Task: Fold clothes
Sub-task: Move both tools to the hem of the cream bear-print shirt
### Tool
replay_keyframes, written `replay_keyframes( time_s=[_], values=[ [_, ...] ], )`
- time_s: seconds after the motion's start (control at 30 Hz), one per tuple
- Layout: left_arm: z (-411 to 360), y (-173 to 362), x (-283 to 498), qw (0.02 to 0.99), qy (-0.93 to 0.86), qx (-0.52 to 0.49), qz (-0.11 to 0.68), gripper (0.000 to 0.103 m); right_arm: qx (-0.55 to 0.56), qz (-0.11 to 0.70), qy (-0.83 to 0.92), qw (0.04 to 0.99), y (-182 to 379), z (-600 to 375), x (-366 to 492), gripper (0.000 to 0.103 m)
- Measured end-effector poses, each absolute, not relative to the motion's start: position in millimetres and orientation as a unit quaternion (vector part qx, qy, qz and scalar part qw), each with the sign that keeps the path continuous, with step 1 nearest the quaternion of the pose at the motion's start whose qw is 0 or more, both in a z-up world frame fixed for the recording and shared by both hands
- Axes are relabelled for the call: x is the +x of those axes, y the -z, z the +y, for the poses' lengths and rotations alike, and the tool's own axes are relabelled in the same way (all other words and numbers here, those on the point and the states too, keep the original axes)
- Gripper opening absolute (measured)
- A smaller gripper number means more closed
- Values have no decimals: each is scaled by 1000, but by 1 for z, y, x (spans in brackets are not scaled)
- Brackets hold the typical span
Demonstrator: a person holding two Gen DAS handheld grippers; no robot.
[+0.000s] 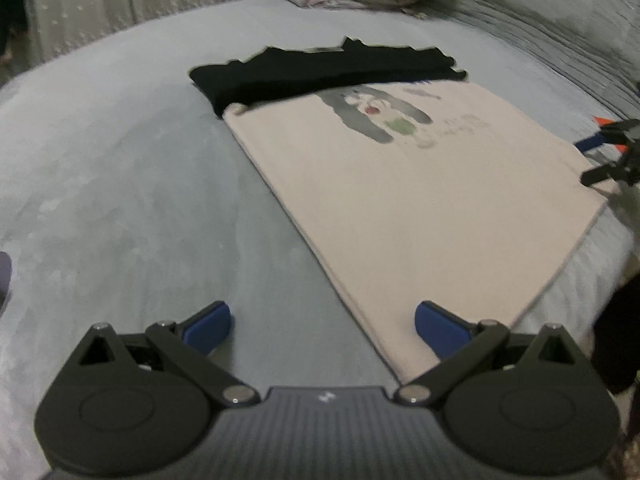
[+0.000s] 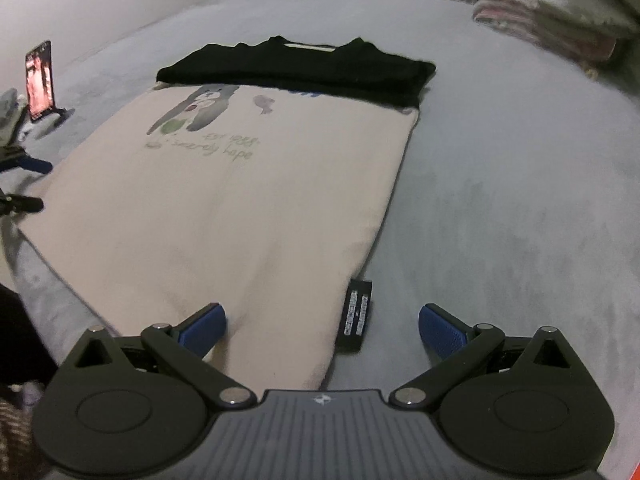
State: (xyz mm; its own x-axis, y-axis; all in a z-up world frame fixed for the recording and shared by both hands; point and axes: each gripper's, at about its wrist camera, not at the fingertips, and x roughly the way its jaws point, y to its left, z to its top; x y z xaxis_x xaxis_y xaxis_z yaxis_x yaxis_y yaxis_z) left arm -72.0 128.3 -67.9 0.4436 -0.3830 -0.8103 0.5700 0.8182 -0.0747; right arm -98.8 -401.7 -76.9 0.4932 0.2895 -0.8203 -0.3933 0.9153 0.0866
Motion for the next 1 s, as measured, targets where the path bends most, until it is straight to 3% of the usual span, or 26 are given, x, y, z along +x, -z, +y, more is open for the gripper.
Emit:
replay_keyframes(
  time_s=[0.4, 0.47, 0.6, 0.73, 0.83, 0.9, 1.0],
  values=[
    [161, 70, -66, 809, 367, -32, 459, 99, 123, 476, -285, 823, 76, -454, -88, 100],
    [169, 72, -62, 803, 373, -66, 460, 89, 139, 472, -297, 818, 77, -459, -91, 97],
    [185, 79, -53, 787, 382, -127, 468, 69, 158, 475, -313, 807, 80, -465, -91, 80],
    [186, 89, -48, 757, 398, -175, 487, 41, 171, 478, -324, 798, 83, -468, -91, 72],
    [172, 95, -51, 738, 424, -167, 497, 38, 173, 484, -335, 790, 85, -465, -93, 62],
    [168, 98, -53, 728, 435, -174, 500, 38, 170, 486, -345, 785, 86, -462, -96, 62],
    [168, 104, -49, 719, 434, -191, 508, 25, 182, 487, -353, 778, 91, -459, -95, 62]
  ],
)
